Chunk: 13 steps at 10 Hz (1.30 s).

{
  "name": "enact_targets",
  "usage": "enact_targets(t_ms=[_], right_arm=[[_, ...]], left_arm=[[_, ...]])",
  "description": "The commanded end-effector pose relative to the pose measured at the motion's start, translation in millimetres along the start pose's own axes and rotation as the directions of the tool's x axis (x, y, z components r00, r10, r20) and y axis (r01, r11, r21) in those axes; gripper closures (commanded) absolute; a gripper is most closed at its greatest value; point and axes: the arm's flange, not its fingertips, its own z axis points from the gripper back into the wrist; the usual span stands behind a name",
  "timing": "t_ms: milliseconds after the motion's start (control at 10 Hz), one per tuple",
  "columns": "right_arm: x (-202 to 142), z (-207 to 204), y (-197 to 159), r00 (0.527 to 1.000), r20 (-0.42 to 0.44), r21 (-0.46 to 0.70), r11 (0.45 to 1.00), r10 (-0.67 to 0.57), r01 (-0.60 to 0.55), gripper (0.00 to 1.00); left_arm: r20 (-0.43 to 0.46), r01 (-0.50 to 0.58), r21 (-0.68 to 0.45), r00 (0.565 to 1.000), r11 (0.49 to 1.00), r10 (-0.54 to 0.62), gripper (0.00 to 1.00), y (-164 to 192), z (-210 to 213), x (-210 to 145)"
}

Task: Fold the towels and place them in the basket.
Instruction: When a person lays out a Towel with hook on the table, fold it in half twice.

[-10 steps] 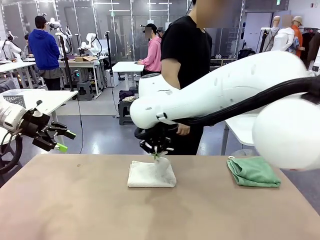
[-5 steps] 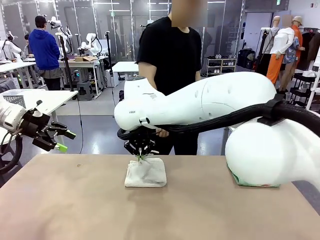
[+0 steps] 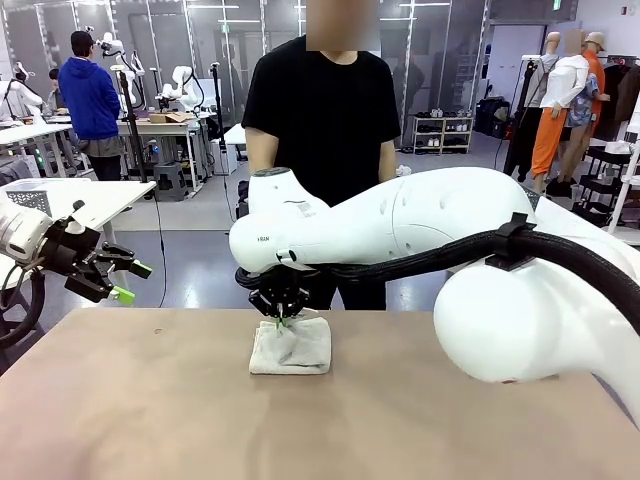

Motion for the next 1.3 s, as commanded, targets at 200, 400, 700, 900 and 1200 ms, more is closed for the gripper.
enact_targets(t_ms=[200, 400, 700, 900, 1200], right_arm=[[0.9, 5.1, 12.1, 0.999, 0.032, 0.025, 0.999, -0.029, 0.029, 0.53], [-5.5, 12.7, 7.3, 0.998, 0.054, 0.045, 0.999, -0.032, 0.03, 0.33], [-31.0, 42.0, -29.5, 0.996, 0.094, 0.086, 0.996, 0.0, -0.008, 0.3], [-51.7, 59.6, -79.0, 0.992, 0.119, 0.151, 0.987, 0.04, -0.058, 0.0], [-84.1, 77.9, -149.8, 0.983, 0.173, 0.184, 0.978, 0.068, -0.1, 0.0]], left_arm=[[-0.001, 0.001, 0.002, 1.0, 1.0, -0.001, 0.0, -0.5, 0.8, 0.5], [-0.001, 0.001, 0.002, 1.0, 1.0, -0.001, 0.0, -0.5, 0.8, 0.5], [-0.001, 0.001, 0.002, 1.0, 1.0, -0.001, 0.0, -0.5, 0.8, 0.5], [-0.001, 0.001, 0.002, 1.0, 1.0, -0.001, 0.0, -0.5, 0.8, 0.5], [-0.001, 0.001, 0.002, 1.0, 1.0, -0.001, 0.0, -0.5, 0.8, 0.5]])
